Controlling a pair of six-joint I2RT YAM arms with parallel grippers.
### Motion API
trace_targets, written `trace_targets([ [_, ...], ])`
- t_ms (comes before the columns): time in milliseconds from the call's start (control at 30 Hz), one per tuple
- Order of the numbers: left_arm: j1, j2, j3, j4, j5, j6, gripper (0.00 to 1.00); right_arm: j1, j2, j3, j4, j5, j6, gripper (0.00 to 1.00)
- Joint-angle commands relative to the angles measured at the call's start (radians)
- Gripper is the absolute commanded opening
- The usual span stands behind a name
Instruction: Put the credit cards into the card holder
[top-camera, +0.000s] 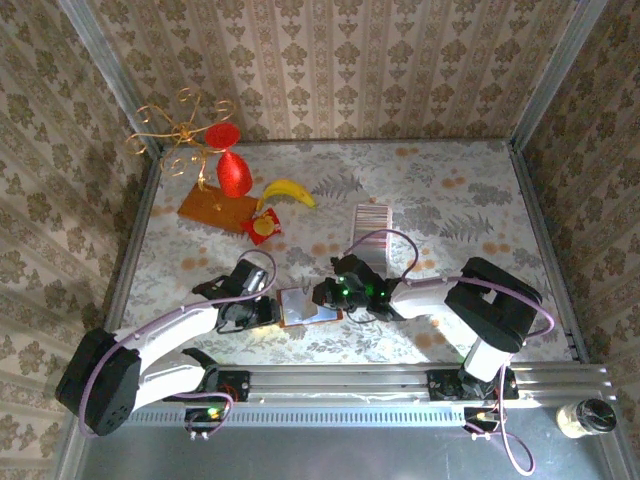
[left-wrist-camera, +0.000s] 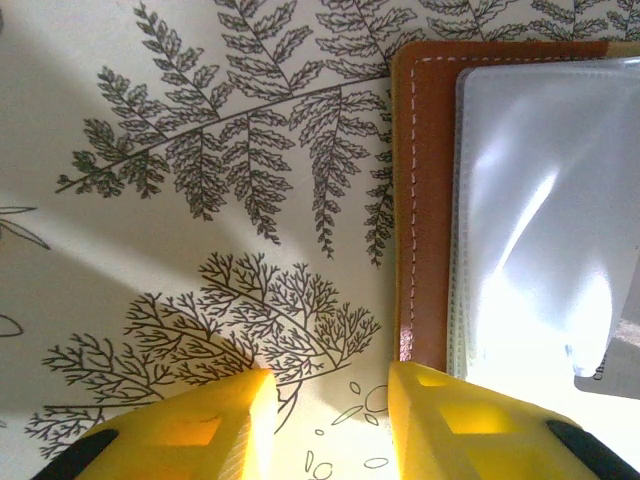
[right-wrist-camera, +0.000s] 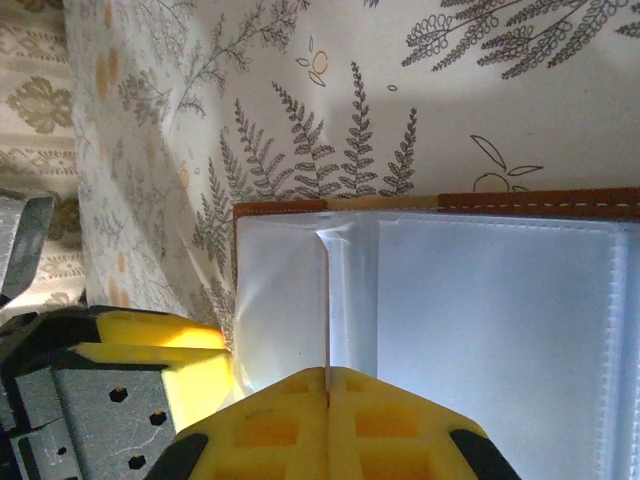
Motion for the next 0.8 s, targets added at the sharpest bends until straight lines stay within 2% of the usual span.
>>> trace_targets([
  [0, 0.004, 0.020, -0.020, -0.022, 0.010, 0.025, 0.35, -0.015, -0.002, 0.034, -0.104, -0.039, -0.074, 0.00],
  [433, 0.003, 0.011, 0.031, -0.034, 0.060, 0.039, 0.33, -0.064, 0.044, 0.129, -0.227, -0.140, -0.183, 0.00],
  [767, 0.001, -0.008, 0.074, -0.054, 0.067, 0.037, 0.28, -0.066, 0.078, 0.090, -0.086, -0.145, -0.113, 0.00],
])
